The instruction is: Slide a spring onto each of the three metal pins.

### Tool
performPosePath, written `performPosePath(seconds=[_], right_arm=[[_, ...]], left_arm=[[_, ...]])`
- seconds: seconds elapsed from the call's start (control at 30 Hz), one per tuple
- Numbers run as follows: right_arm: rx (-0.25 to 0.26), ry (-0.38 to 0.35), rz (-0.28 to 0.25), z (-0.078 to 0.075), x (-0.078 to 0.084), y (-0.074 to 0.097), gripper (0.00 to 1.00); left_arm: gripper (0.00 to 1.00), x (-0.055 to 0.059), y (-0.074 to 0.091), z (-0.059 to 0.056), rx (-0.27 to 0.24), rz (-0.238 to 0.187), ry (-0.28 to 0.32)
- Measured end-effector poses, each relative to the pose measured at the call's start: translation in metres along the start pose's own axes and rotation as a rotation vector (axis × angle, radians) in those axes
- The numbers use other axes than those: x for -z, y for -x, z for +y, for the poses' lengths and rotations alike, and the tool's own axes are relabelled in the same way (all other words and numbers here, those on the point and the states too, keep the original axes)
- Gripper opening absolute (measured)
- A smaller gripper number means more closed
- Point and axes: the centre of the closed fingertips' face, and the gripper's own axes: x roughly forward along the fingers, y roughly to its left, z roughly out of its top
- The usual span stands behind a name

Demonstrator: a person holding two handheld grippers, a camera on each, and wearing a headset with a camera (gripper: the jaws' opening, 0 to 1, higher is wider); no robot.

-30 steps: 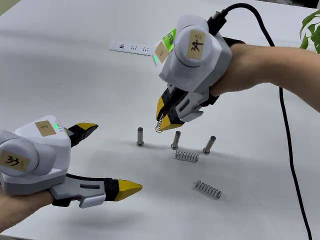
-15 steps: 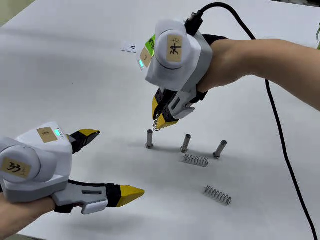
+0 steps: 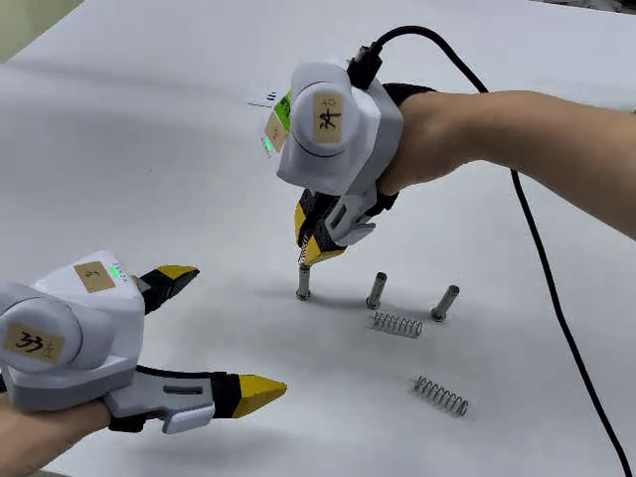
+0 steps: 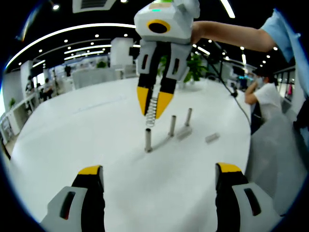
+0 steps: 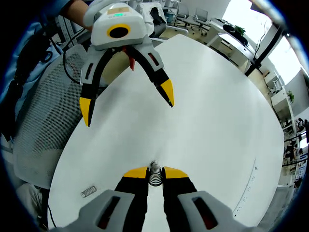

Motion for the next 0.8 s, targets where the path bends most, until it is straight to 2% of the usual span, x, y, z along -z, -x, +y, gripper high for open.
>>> performPosePath(seconds=[0.33, 0.8], right_arm=[[-0.011, 0.004, 0.019, 0.0004, 0.0028, -0.0025, 0.12], [-0.026, -0.003, 0.014, 0.0020, 0.0022, -0.0066, 0.12]], left_arm=[[0.97, 0.0017, 0.0003, 0.0012, -0.005, -0.006, 0.014], [0.96, 0.0036, -0.0005, 0.0000, -0.006, -0.008, 0.029]])
